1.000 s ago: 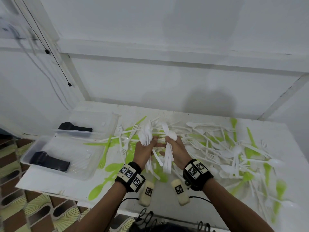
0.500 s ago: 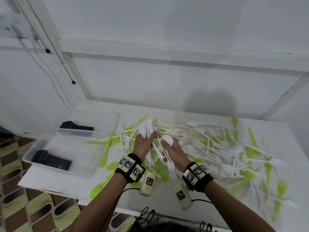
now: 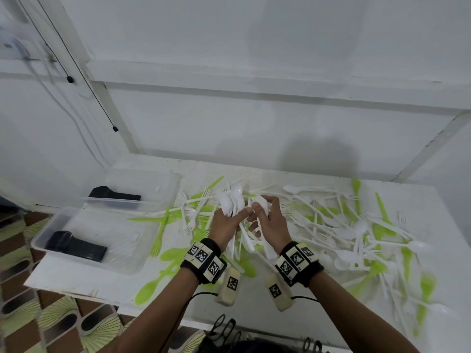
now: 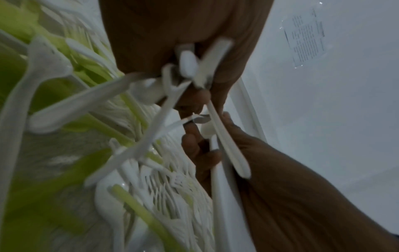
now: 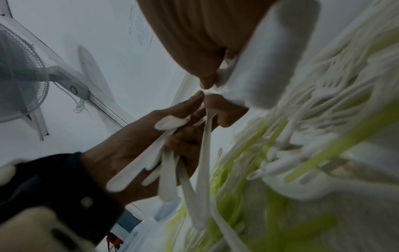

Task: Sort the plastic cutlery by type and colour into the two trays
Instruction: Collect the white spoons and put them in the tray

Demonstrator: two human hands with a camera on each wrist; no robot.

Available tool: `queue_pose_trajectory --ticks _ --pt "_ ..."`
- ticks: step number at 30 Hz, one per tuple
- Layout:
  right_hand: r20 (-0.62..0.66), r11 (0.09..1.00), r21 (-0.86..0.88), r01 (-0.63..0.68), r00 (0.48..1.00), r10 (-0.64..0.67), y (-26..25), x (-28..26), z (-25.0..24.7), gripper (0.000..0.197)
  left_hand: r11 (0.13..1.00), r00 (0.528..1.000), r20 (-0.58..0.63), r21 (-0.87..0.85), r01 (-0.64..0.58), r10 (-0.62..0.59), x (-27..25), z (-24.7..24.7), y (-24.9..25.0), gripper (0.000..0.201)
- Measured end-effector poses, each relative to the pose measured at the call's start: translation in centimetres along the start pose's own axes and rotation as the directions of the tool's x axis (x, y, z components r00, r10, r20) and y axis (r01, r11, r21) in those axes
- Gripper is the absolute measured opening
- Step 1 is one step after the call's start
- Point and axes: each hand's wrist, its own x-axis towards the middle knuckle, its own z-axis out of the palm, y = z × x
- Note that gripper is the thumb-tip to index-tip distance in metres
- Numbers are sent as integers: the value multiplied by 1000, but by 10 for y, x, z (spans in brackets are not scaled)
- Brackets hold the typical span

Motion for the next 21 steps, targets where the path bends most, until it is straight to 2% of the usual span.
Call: queue_pose_trajectory --ticks 5,8,11,15,18,19,21 --pt "-121 999 -35 34 992 -38 8 -5 8 29 999 1000 1 -51 -4 4 -4 6 -5 29" --pt "-99 997 -78 -2 995 -6 15 -2 6 32 999 998 50 -30 33 -32 -5 7 -7 28" --pt "-54 994 -93 -50 998 45 16 -3 3 34 996 988 135 -12 83 -81 -9 6 3 16" --pt "6 982 116 -150 989 151 12 -2 3 29 998 975 211 45 53 -62 -7 3 7 8" --pt "28 963 188 -191 982 189 3 1 3 27 989 980 191 142 29 -56 -3 0 3 10" --pt "20 962 197 -191 981 191 0 2 2 29 987 986 164 163 12 -40 -3 -1 2 11" --pt "-4 964 180 -196 980 200 -2 3 2 45 968 992 129 248 -30 -2 -3 -2 1 12"
